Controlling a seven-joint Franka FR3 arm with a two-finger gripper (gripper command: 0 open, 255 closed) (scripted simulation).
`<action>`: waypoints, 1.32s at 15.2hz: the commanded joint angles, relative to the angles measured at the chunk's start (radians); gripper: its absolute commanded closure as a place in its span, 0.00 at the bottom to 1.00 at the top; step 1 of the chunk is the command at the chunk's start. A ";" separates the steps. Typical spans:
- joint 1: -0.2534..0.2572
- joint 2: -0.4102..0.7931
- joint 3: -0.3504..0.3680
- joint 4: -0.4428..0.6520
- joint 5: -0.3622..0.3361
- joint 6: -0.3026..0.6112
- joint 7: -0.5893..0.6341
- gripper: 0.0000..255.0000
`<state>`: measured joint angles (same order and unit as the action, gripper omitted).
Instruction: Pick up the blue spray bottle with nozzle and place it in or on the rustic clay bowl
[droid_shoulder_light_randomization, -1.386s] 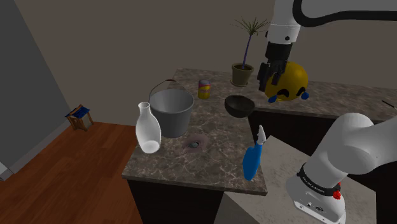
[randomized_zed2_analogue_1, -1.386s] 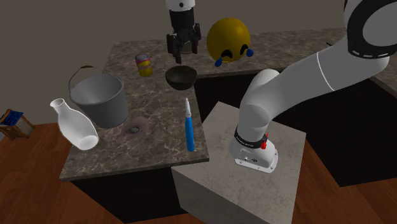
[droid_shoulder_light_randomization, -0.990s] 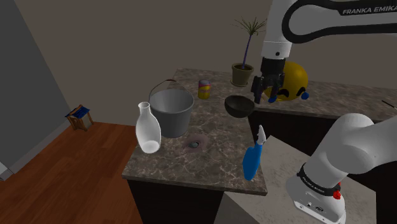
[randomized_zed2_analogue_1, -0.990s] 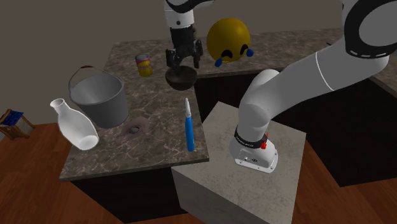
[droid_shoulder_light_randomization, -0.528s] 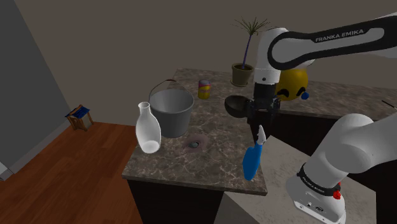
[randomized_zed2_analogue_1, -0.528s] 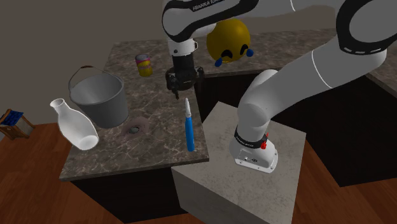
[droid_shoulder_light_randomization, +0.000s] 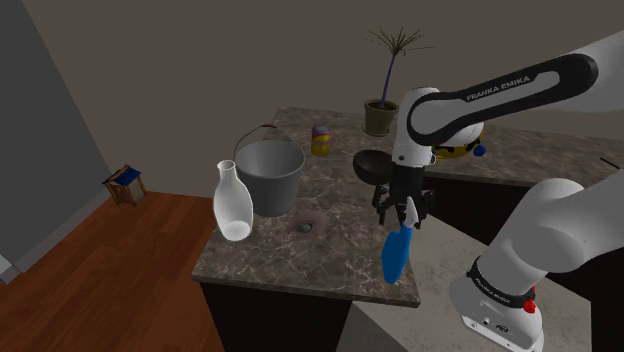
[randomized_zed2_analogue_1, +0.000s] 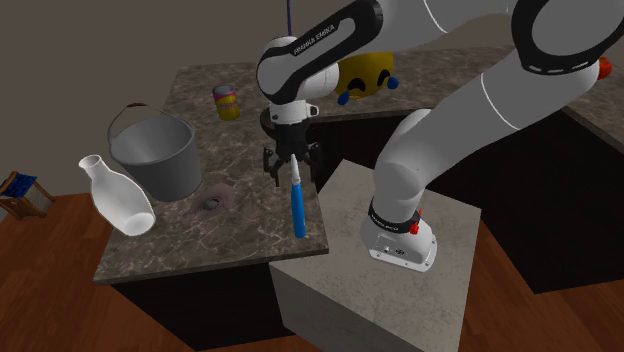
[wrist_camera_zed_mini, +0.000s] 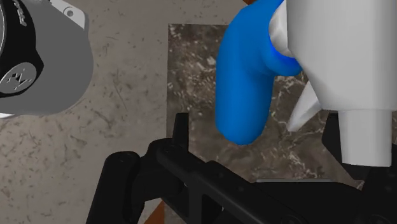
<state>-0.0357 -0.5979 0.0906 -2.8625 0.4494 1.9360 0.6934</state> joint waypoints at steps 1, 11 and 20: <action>0.009 0.016 0.009 -0.020 0.021 0.036 0.001 0.00; 0.035 0.046 0.029 -0.062 0.062 0.110 -0.010 0.00; 0.035 0.046 0.029 -0.062 0.062 0.110 -0.010 1.00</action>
<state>-0.0012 -0.5523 0.1195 -2.9243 0.5117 2.0462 0.6835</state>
